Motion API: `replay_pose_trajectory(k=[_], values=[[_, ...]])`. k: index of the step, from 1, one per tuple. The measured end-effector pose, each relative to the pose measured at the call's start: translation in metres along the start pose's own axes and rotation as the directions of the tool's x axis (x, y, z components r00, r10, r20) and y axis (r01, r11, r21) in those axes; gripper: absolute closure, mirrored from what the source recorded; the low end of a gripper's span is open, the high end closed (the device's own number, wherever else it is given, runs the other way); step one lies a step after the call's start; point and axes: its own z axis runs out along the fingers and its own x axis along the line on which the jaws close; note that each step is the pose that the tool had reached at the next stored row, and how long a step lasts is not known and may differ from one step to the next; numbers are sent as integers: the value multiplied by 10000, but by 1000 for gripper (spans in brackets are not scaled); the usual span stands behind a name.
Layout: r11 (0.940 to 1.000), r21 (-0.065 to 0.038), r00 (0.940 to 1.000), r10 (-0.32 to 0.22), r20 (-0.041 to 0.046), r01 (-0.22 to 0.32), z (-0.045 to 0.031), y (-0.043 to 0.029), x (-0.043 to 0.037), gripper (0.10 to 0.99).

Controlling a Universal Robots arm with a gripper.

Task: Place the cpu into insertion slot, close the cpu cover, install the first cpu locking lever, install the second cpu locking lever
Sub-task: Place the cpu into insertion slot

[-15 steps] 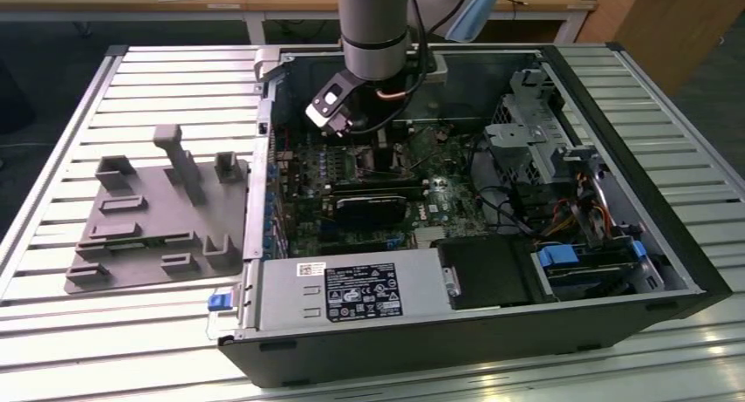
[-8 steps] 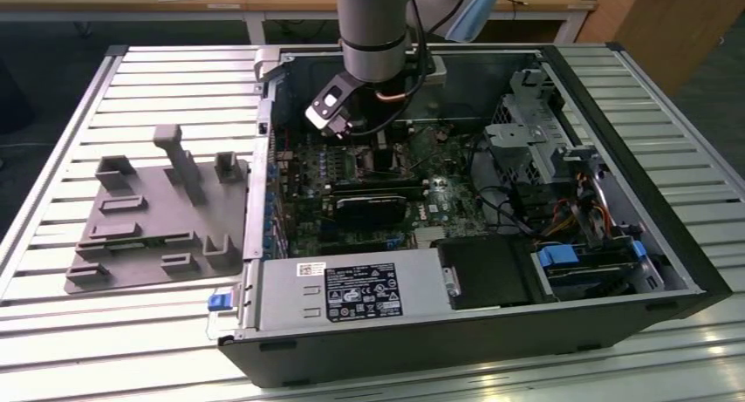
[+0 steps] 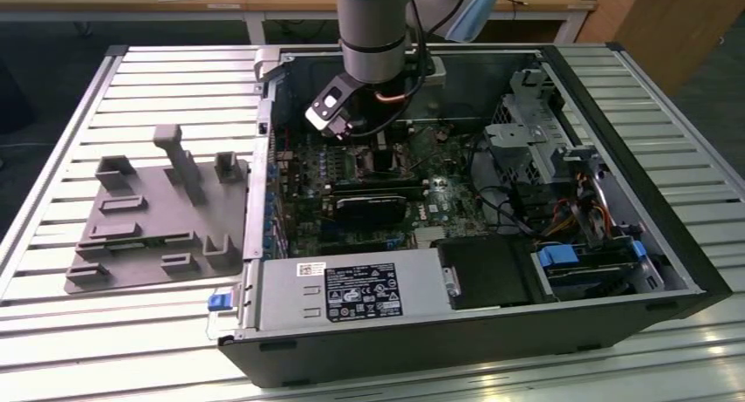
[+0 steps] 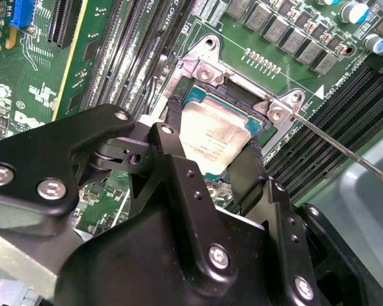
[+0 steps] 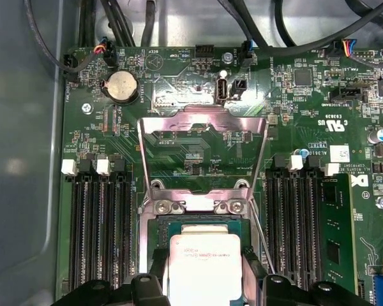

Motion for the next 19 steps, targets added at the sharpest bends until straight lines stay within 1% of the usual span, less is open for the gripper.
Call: replay_pose_trajectory(k=[7,8,10,11,19], values=[[10000,-2,10000,1,-8,-1,-10,1,0,549],[10000,1,10000,3,-23,-3,-11,1,0,549],[10000,3,10000,10,-91,-10,-11,1,0,549],[10000,2,10000,11,-97,-11,-11,1,1,549],[10000,-8,10000,22,-92,-22,-9,10,0,549]])
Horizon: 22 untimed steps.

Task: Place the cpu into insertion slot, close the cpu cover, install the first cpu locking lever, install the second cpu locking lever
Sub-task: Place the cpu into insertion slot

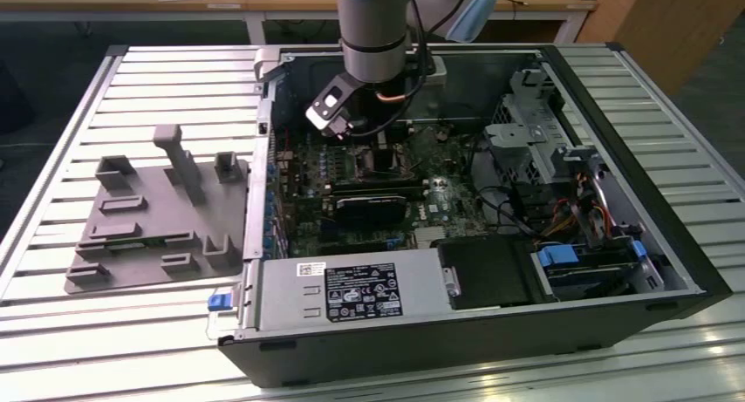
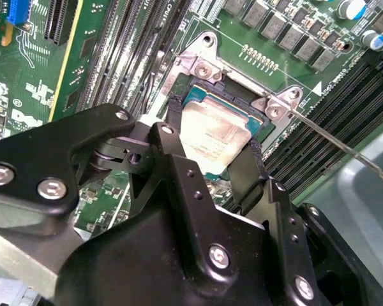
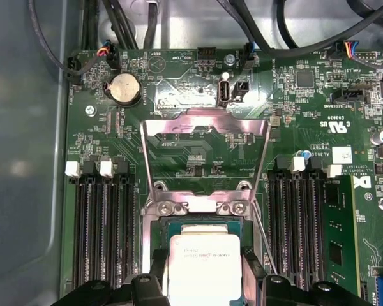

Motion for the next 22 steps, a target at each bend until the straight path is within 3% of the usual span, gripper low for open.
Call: replay_pose_trajectory(k=[16,22], values=[[10000,1,10000,18,3,-18,11,1,0,549],[10000,1,10000,19,3,-19,12,1,0,475]])
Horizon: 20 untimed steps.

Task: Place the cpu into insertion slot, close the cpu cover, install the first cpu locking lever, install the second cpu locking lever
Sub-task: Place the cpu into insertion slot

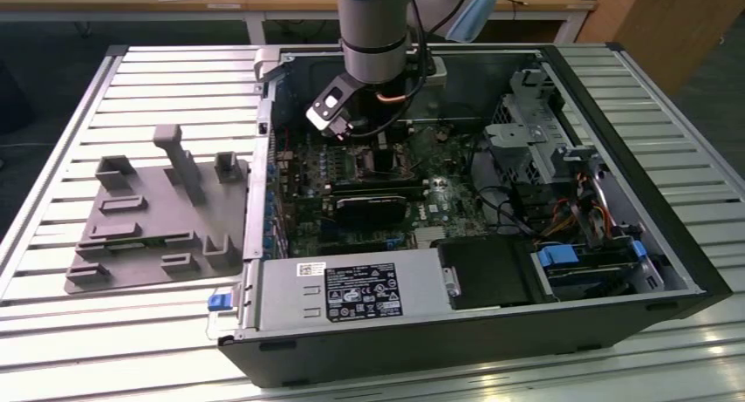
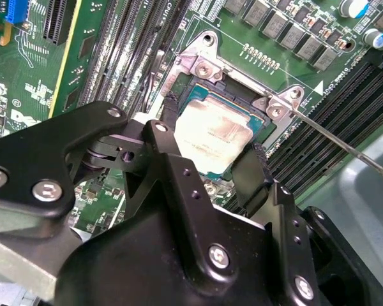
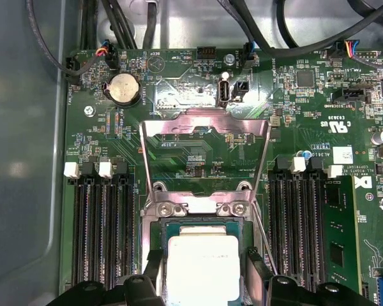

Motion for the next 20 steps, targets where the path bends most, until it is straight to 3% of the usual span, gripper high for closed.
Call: replay_pose_trajectory(k=[5,14,20], values=[[10000,0,10000,0,0,0,-4,0,0,475],[10000,-1,10000,0,0,0,-84,9,1,475],[10000,0,10000,0,0,0,-86,9,1,475]])
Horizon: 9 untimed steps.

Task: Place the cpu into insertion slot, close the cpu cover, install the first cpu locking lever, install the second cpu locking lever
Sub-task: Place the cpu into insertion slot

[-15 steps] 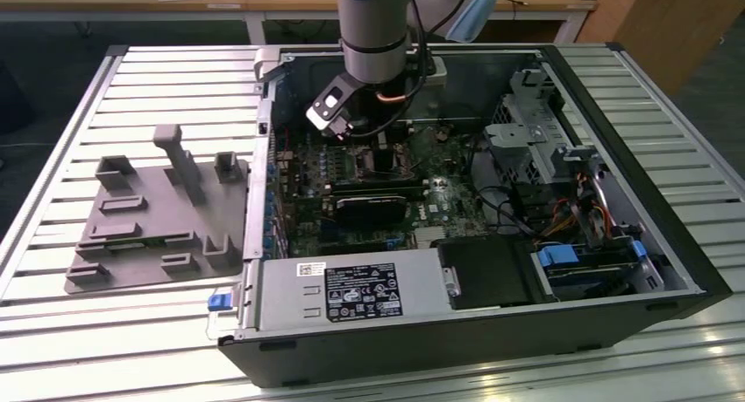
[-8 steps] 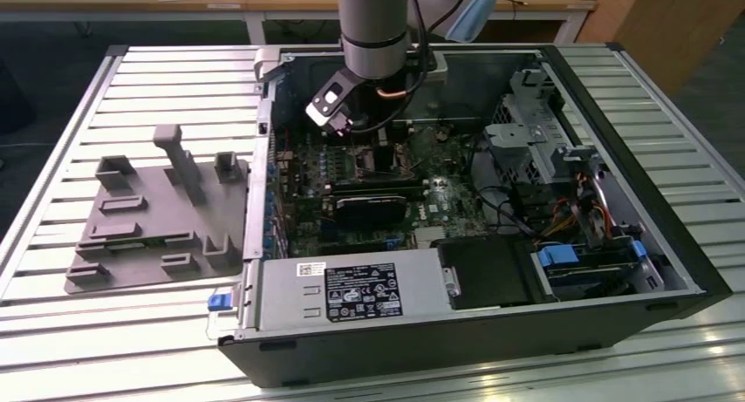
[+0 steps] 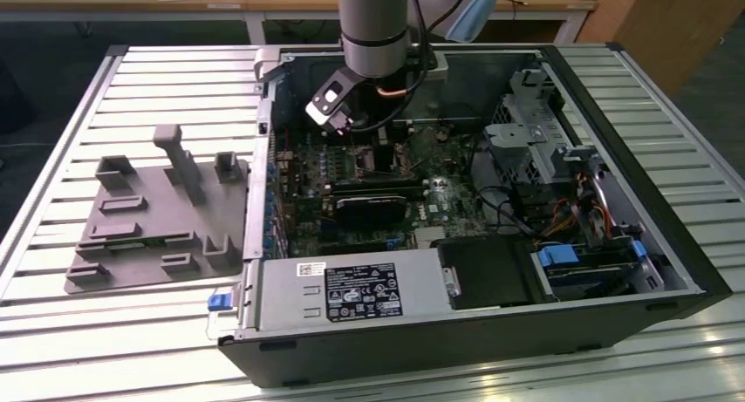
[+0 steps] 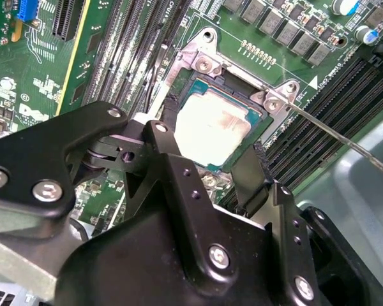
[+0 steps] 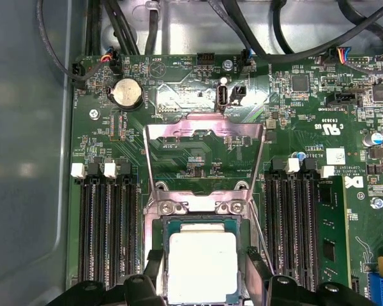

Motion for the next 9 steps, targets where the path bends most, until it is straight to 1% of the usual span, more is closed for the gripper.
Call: replay_pose_trajectory(k=[4,7,8,9], values=[[10000,0,10000,0,-1,0,0,0,0,486],[10000,0,10000,0,-1,0,-1,0,0,671],[10000,0,10000,0,0,0,-1,0,0,671],[10000,0,10000,0,0,0,-1,0,0,729]])
